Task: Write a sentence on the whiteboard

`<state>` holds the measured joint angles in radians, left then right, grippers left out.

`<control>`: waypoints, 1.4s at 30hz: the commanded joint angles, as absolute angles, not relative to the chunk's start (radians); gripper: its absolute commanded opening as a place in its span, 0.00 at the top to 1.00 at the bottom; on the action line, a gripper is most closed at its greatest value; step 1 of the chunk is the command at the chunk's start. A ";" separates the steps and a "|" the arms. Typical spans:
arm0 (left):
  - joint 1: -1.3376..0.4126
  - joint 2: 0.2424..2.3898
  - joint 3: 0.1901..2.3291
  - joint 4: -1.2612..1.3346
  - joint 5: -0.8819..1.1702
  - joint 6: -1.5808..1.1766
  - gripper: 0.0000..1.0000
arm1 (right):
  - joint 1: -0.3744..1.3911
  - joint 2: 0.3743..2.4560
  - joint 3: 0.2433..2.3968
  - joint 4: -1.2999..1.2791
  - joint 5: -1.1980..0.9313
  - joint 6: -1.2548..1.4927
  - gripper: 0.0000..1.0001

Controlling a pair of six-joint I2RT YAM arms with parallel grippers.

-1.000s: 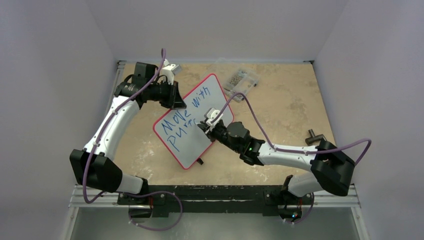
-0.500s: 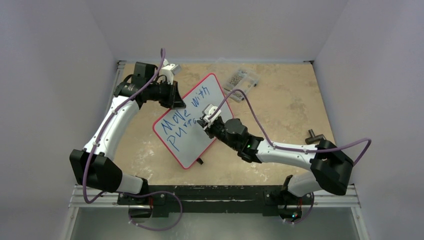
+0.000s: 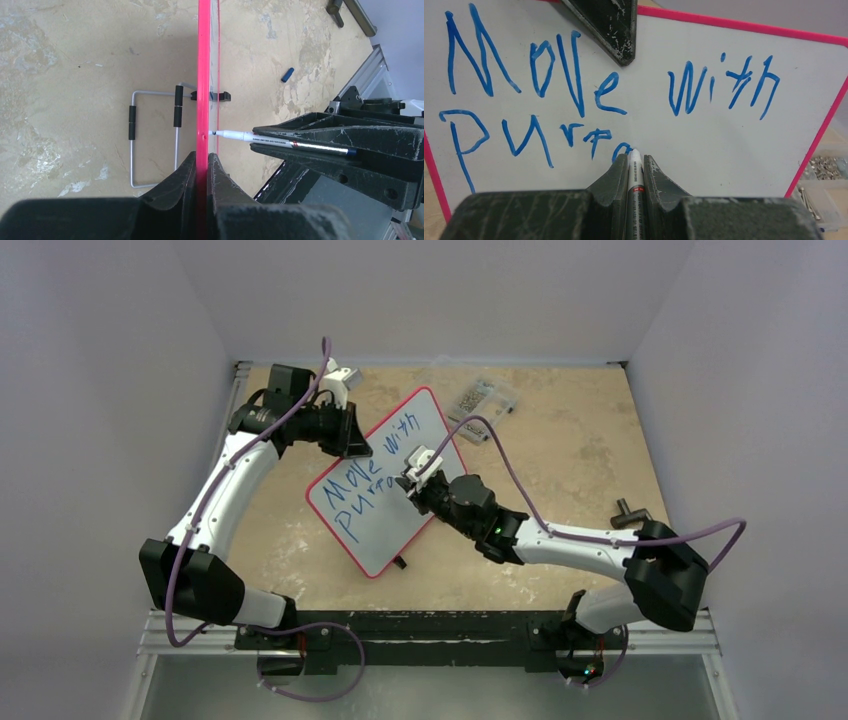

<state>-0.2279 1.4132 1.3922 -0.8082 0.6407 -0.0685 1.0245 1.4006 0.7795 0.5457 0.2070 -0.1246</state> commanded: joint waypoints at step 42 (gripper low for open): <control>-0.230 1.383 1.394 -0.770 0.618 -0.052 1.00 | 0.991 1.381 0.797 0.570 0.177 -0.130 1.00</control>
